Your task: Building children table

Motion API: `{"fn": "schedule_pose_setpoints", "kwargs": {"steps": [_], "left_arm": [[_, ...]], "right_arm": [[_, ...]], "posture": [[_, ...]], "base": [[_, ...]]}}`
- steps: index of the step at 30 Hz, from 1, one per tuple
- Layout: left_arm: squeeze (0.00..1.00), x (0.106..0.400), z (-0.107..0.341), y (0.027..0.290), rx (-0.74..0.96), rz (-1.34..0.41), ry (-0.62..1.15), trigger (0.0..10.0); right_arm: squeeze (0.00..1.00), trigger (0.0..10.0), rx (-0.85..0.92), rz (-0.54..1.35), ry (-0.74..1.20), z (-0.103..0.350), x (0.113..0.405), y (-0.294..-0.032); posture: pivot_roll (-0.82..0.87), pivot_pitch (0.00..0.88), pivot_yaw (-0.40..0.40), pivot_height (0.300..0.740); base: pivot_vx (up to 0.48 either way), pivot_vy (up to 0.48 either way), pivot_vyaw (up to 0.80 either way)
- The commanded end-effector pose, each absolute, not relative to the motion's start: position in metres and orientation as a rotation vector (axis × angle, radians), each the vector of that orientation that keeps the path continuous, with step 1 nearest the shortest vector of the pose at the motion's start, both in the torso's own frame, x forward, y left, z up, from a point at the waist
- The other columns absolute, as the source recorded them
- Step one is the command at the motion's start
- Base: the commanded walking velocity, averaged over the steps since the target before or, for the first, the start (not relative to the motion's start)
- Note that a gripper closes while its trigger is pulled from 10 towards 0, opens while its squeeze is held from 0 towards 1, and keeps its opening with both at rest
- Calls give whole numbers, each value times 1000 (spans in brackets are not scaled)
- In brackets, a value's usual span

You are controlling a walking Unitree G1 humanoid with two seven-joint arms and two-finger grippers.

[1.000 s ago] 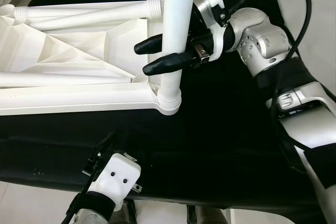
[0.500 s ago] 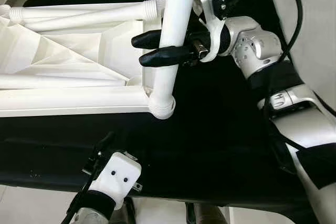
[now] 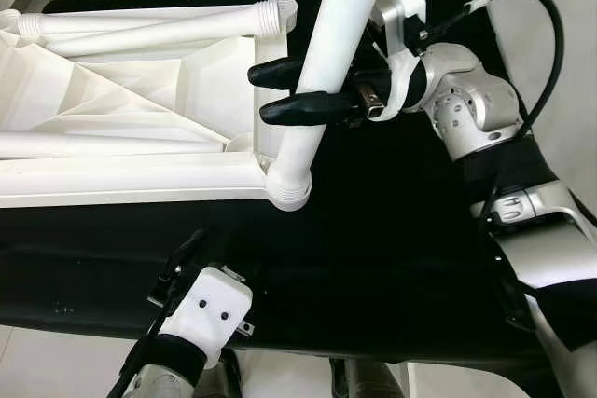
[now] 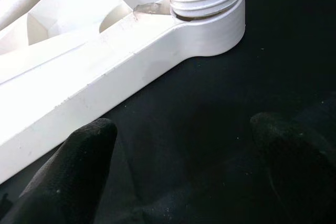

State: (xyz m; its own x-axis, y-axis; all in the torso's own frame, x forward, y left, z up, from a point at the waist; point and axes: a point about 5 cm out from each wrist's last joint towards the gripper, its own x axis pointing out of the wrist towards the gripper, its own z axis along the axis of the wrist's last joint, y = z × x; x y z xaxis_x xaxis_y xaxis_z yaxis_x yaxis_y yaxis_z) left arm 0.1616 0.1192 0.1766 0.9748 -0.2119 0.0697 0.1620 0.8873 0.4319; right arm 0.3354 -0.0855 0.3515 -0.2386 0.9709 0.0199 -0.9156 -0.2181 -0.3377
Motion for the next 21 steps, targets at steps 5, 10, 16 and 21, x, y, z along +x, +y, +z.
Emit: {"fn": "schedule_pose_setpoints", "kwargs": {"steps": [5, 10, 16, 21], "left_arm": [[0, 160, 170, 121, 449, -191, -74, 10000], [0, 160, 169, 121, 450, -192, -72, 10000], [0, 160, 169, 120, 450, -192, -71, 10000], [0, 160, 169, 120, 451, -192, -70, 10000]], "right_arm": [[0, 10000, -328, 1766, -238, 338, 338, -87], [0, 10000, -371, 1800, -195, 335, 334, -86], [0, 10000, -393, 1818, -180, 334, 332, -84], [0, 10000, -424, 1820, -166, 333, 331, -79]], "posture": [[14, 372, -8, 740], [13, 368, -9, 740], [13, 366, -11, 740], [13, 366, -11, 740]], "base": [[0, 0, 0], [0, 0, 0], [0, 0, 0], [0, 0, 0]]}}
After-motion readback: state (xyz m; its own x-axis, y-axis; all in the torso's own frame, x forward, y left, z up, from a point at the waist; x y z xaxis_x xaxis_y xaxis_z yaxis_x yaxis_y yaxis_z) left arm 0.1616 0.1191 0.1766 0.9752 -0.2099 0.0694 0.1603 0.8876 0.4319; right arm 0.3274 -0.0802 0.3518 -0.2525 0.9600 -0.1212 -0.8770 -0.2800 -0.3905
